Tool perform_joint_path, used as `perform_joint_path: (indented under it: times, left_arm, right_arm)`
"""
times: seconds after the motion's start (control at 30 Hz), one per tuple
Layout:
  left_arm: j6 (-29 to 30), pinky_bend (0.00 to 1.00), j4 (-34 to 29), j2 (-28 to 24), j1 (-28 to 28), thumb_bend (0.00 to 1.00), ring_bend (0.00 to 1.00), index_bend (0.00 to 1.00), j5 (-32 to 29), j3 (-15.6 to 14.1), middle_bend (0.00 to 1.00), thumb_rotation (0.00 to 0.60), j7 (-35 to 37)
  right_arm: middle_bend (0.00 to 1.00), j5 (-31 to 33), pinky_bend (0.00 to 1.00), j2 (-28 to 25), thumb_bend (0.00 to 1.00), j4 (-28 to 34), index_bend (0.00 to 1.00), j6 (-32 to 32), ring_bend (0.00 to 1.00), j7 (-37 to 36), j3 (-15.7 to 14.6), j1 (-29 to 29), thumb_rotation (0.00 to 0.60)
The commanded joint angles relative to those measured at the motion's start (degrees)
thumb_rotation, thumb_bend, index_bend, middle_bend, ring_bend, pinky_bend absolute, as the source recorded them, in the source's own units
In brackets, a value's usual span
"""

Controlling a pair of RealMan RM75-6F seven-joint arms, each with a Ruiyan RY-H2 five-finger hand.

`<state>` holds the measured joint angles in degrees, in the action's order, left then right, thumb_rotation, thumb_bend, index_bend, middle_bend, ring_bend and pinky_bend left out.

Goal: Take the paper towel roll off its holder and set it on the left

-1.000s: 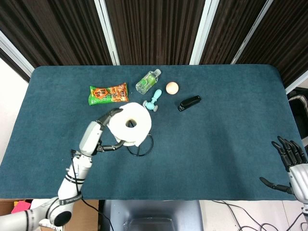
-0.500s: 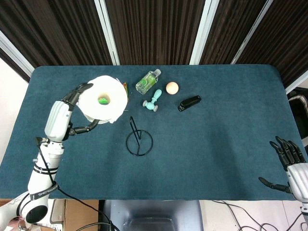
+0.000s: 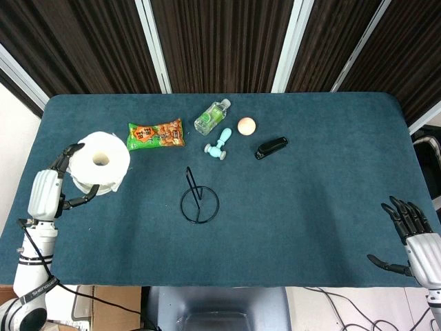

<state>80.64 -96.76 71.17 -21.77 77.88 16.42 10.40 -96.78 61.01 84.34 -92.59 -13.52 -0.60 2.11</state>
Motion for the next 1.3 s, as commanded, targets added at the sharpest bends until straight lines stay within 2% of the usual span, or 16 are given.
perform_joint_path:
  times: [0.03,0.13,0.33,0.6,0.7,0.83,0.93,1.0,1.13,1.23,1.3]
  left_arm:
    - [2.57,0.44,6.7,5.93,2.75,0.33,0.46,0.61,1.36,-4.12,0.61,0.6,2.38]
    - [2.78,0.43,12.44,9.99,3.89,0.32,0.46,0.61,0.4,-5.44,0.61,0.6,4.56]
    - [3.44,0.43,22.76,16.99,5.69,0.32,0.46,0.61,-1.61,-6.01,0.62,0.6,8.0]
    - [3.05,0.4,27.83,21.24,7.17,0.32,0.43,0.57,-2.05,-6.36,0.6,0.6,11.95]
    - [2.28,0.32,27.77,21.29,7.51,0.32,0.34,0.45,-2.05,-6.71,0.51,0.6,11.98]
    - [0.39,0.21,26.21,20.3,7.82,0.32,0.14,0.16,-2.7,-7.04,0.2,0.6,11.11]
    - [-0.79,0.17,25.34,19.53,7.96,0.32,0.04,0.03,-2.84,-7.4,0.04,0.6,10.14]
    - [-2.16,0.16,24.44,18.67,7.91,0.32,0.01,0.0,-3.04,-7.9,0.01,0.6,8.74]
    - [-4.38,0.12,21.66,16.57,7.9,0.32,0.0,0.0,-3.9,-8.59,0.0,0.6,4.89]
    - [-4.62,0.11,19.59,15.07,8.23,0.33,0.0,0.0,-5.11,-8.86,0.0,0.6,-0.92]
    - [-2.63,0.11,18.24,14.48,8.84,0.33,0.0,0.0,-6.04,-8.56,0.0,0.6,-6.91]
  right_arm:
    - [0.0,-0.07,0.13,-0.04,0.12,0.04,0.0,0.14,0.0,0.08,-0.06,0.09,0.6]
    - [0.0,-0.09,0.13,-0.08,0.12,0.05,0.0,0.33,0.0,0.09,-0.16,0.13,0.6]
    - [0.0,0.18,0.13,-0.05,0.12,0.19,0.0,0.73,0.0,0.31,-0.07,0.32,0.6]
    - [0.0,0.09,0.13,0.13,0.12,0.26,0.0,1.16,0.0,0.88,-0.24,0.47,0.6]
    - [0.0,0.04,0.13,0.11,0.12,0.26,0.0,1.13,0.0,0.87,-0.28,0.47,0.6]
    - [0.0,0.02,0.13,0.06,0.12,0.27,0.0,0.97,0.0,0.69,-0.29,0.41,0.6]
    - [0.0,-0.09,0.13,-0.02,0.12,0.3,0.0,0.87,0.0,0.53,-0.37,0.37,0.6]
    - [0.0,-0.14,0.13,-0.06,0.12,0.31,0.0,0.86,0.0,0.42,-0.42,0.36,0.6]
    - [0.0,-0.14,0.13,-0.15,0.12,0.37,0.0,0.87,0.0,0.32,-0.46,0.35,0.6]
    - [0.0,-0.14,0.13,-0.22,0.12,0.36,0.0,0.69,0.0,0.17,-0.44,0.3,0.6]
    - [0.0,-0.15,0.13,-0.25,0.12,0.34,0.0,0.61,0.0,0.01,-0.45,0.26,0.6]
